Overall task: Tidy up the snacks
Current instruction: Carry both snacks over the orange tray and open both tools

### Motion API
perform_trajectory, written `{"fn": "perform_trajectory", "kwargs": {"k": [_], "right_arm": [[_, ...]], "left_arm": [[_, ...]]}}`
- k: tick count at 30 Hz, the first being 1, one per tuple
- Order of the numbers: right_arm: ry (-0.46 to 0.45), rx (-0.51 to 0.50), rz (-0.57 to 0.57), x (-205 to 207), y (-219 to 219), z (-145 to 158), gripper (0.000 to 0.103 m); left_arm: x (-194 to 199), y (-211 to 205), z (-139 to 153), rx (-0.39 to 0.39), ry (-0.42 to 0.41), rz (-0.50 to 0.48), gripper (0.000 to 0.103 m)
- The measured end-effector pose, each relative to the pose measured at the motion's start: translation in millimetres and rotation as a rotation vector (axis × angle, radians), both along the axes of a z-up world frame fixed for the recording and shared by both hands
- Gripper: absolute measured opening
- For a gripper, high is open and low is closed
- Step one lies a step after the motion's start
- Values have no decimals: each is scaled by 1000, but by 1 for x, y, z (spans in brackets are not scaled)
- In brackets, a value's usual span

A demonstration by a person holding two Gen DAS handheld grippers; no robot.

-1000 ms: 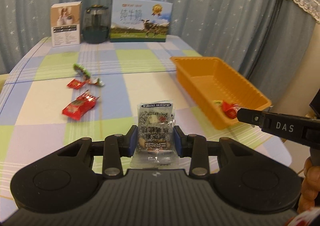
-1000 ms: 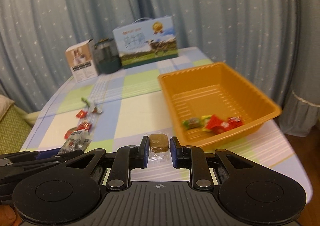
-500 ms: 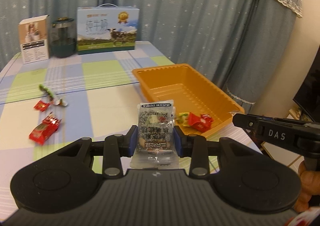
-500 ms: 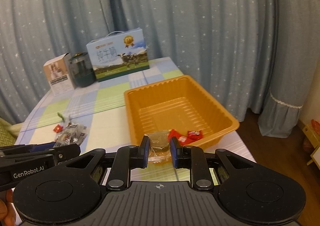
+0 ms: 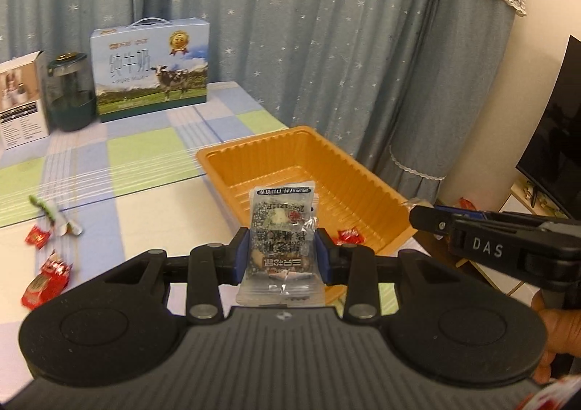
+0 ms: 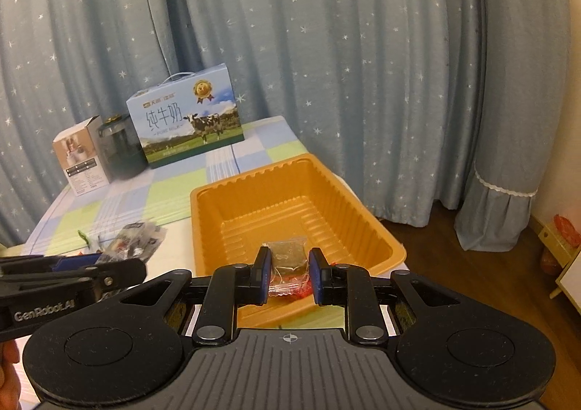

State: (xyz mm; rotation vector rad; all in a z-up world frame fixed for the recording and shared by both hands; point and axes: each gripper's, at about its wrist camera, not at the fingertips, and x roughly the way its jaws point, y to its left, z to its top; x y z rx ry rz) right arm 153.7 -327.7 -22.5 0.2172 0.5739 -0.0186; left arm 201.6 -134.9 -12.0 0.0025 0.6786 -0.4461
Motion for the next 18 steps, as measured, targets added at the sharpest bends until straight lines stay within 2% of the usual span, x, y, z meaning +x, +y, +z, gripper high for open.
{"fn": "perform_trajectory", "kwargs": {"k": [18], "right_arm": [[-4, 5, -6, 58, -28, 5, 23]], "left_arm": [[53, -46, -21, 18, 26, -73, 34]]}}
